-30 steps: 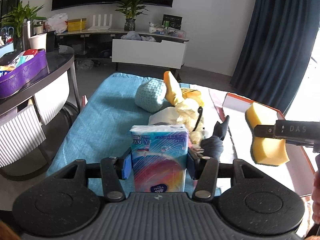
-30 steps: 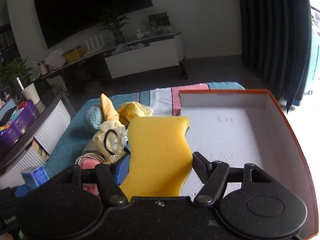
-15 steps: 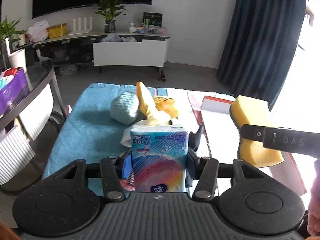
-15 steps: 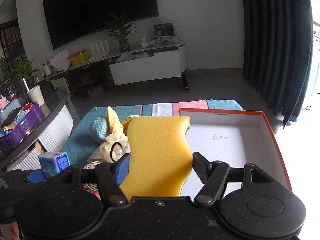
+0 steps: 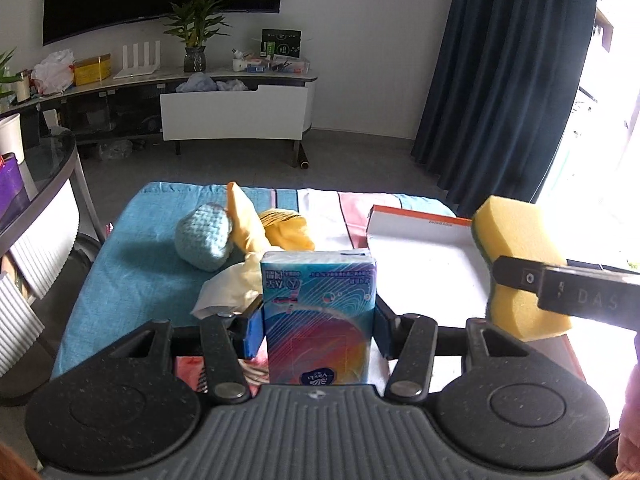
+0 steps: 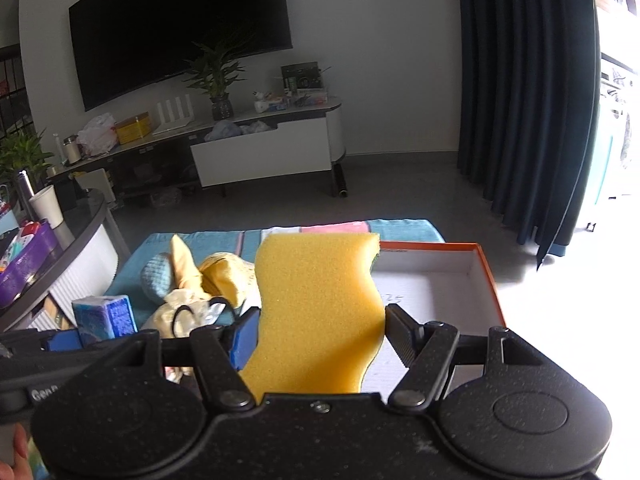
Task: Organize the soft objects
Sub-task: 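Lift and carry the sponge and tissue pack over the white box with both grippers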
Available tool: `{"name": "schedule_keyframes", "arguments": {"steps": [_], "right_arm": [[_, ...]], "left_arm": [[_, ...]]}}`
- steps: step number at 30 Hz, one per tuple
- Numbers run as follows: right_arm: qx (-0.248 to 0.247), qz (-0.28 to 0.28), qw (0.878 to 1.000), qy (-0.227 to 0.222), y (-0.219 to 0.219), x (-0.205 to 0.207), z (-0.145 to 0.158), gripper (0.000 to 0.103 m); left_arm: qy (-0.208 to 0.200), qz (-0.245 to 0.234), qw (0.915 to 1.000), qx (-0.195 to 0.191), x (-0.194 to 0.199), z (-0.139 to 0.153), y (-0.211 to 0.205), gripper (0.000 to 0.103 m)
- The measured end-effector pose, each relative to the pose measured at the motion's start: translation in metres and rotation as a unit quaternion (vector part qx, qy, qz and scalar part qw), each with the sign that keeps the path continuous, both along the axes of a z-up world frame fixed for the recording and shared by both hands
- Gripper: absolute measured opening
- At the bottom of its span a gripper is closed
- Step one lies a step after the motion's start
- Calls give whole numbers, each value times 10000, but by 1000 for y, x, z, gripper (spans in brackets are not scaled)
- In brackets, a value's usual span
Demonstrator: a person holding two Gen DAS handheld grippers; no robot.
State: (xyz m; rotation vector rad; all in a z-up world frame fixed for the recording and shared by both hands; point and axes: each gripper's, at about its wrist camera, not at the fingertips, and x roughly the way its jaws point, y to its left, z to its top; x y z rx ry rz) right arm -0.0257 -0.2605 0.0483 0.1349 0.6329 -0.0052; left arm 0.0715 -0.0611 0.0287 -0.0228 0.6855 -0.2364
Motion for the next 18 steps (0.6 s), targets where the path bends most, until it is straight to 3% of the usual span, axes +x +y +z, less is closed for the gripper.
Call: {"name": "schedule_keyframes", "arguments": {"steps": [18], "right_arm": [[-133, -268, 9996, -2, -26, 18, 1, 80]], "left_arm": [[113, -287, 9995, -64, 26, 3, -31, 54]]}}
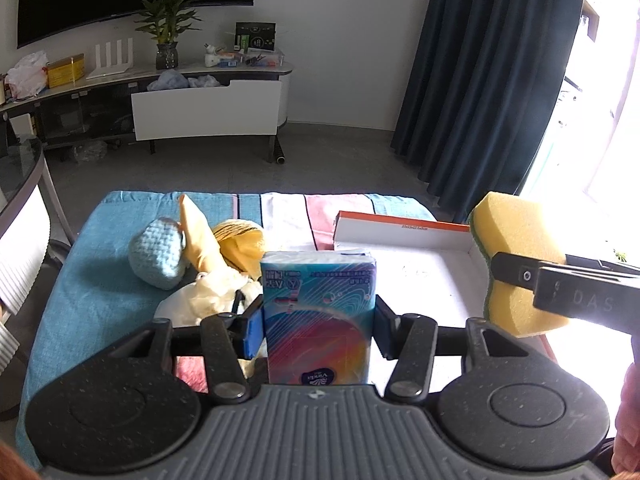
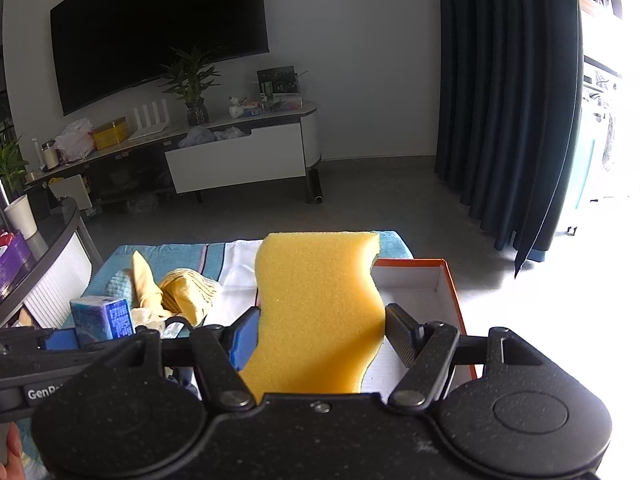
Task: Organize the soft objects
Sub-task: 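Lift and carry the sponge and tissue pack over the white box with both grippers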
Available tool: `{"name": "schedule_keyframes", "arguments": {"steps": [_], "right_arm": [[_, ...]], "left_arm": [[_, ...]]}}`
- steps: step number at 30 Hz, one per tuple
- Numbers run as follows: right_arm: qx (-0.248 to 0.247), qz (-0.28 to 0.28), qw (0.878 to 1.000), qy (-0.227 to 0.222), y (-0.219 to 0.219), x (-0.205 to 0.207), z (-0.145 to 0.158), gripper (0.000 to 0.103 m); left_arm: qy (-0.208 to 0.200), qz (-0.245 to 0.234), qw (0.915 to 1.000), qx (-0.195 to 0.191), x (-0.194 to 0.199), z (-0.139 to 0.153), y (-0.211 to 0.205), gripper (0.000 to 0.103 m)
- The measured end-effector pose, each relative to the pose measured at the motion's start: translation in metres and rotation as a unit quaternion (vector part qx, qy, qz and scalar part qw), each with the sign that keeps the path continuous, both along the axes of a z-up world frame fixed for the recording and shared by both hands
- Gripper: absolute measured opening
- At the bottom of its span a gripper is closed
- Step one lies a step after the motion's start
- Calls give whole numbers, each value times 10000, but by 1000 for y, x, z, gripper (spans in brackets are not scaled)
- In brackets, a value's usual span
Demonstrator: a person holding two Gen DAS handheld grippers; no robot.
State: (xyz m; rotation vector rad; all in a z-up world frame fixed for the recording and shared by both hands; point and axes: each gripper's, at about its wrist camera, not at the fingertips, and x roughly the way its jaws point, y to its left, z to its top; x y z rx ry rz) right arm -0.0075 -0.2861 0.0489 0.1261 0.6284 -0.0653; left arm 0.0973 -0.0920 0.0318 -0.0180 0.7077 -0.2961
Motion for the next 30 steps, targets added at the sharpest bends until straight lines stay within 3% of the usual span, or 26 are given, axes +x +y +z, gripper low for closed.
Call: {"name": "schedule_keyframes", "arguments": {"steps": [30], "right_arm": [[-157, -375, 9991, 83, -12, 29, -13, 81]], "left_arm": [[99, -261, 9996, -10, 24, -9, -35, 54]]}}
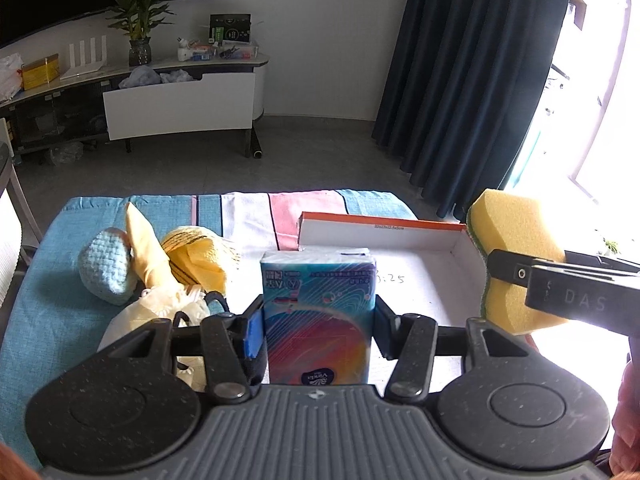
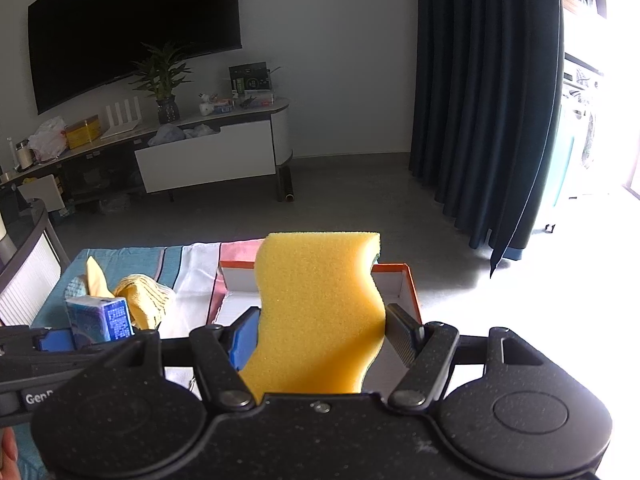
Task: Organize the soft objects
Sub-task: 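Lift and carry the sponge and tissue pack over the white box with both grippers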
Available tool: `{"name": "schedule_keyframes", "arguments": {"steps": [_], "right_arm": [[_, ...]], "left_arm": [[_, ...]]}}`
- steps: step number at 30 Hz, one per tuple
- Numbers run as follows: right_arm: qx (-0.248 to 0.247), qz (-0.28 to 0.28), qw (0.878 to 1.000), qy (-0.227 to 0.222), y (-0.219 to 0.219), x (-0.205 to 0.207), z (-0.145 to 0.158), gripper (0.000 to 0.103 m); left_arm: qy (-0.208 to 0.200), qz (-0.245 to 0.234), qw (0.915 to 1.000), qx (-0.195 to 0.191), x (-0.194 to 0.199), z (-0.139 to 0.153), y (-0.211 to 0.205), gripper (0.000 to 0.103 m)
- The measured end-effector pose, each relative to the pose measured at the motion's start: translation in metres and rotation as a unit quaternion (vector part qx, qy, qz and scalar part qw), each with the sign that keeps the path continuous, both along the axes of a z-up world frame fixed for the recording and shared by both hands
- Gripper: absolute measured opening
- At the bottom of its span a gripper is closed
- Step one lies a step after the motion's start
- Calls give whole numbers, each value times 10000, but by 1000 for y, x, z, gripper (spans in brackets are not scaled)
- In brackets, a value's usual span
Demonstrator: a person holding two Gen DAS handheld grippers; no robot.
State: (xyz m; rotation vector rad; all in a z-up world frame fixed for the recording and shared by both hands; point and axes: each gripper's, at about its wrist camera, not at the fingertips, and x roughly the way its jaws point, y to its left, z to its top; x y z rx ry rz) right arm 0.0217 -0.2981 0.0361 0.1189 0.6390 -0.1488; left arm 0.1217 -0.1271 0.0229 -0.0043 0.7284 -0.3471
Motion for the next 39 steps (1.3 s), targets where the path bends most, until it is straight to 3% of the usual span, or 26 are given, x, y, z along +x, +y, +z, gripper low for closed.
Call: {"name": "schedule_keyframes", "arguments": {"steps": [39], "right_arm": [[-70, -426, 9986, 315, -41, 17, -24, 82]], "left_arm": [[151, -406, 9991, -15, 20, -13, -51, 54]]}}
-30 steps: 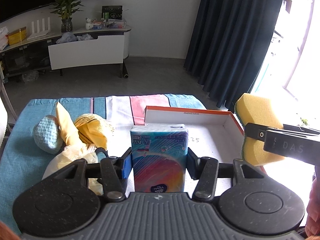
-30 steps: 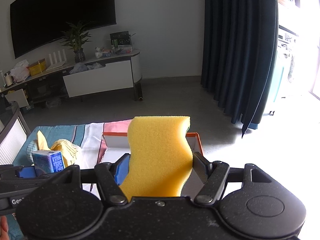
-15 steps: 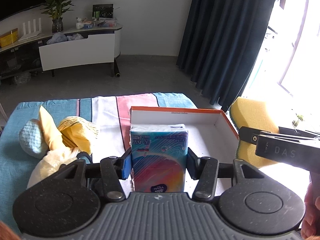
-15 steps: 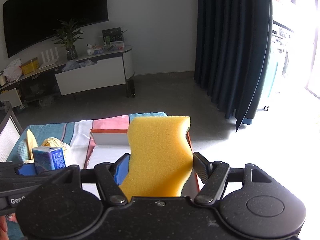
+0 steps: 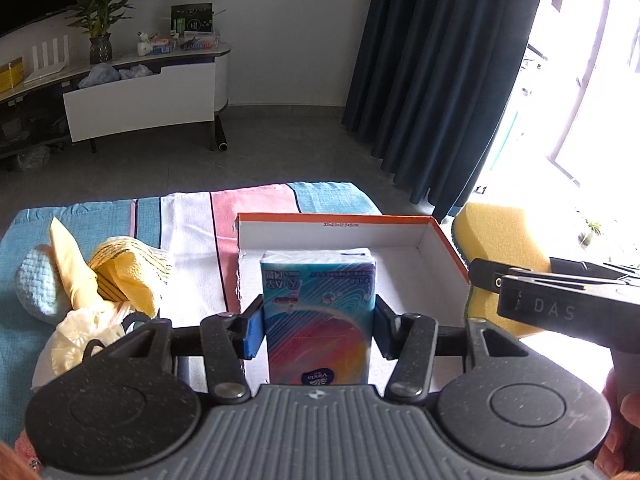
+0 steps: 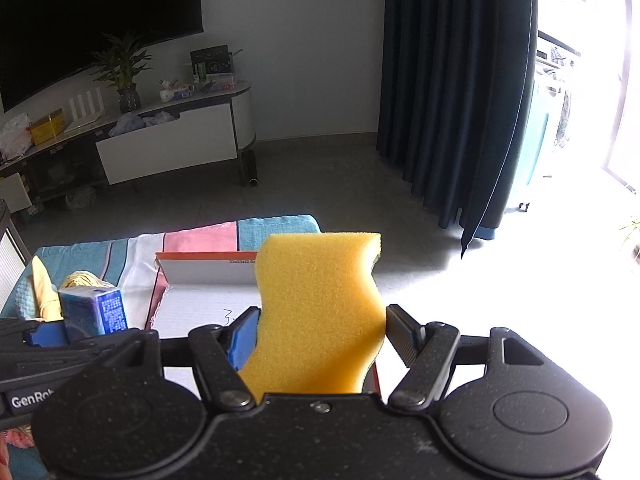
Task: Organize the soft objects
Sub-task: 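Lift and carry the sponge and tissue pack over the white box with both grippers, then lower the sponge and tissue pack into the box and open both grippers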
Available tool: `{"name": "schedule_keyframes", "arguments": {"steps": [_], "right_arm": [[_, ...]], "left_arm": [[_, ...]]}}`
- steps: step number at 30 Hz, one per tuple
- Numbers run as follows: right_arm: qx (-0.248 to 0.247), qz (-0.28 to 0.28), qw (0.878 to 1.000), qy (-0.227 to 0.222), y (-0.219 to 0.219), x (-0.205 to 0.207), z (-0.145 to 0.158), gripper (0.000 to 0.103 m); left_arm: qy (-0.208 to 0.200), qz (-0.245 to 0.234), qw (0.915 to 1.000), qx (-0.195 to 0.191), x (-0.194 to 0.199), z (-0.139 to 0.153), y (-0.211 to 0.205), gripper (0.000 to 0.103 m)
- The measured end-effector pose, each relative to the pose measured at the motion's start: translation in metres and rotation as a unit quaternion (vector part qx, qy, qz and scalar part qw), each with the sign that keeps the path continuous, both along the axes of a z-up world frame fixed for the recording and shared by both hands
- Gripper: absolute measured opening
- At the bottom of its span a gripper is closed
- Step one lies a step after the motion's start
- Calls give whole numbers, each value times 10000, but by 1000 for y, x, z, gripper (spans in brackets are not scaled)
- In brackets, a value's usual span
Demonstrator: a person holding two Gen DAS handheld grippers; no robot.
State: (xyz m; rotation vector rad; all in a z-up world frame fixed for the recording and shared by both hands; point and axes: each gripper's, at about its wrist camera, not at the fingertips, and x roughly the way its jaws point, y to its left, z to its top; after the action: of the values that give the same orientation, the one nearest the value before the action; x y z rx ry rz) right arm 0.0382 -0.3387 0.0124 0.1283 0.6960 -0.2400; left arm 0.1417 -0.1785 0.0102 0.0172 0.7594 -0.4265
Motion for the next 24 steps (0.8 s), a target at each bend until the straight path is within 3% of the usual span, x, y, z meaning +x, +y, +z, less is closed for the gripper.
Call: {"name": "schedule_keyframes", "arguments": {"steps": [24], "right_arm": [[-47, 136, 9997, 188, -5, 24, -8, 83]], "left_arm": [[160, -3, 9998, 68, 17, -11, -10, 54]]}}
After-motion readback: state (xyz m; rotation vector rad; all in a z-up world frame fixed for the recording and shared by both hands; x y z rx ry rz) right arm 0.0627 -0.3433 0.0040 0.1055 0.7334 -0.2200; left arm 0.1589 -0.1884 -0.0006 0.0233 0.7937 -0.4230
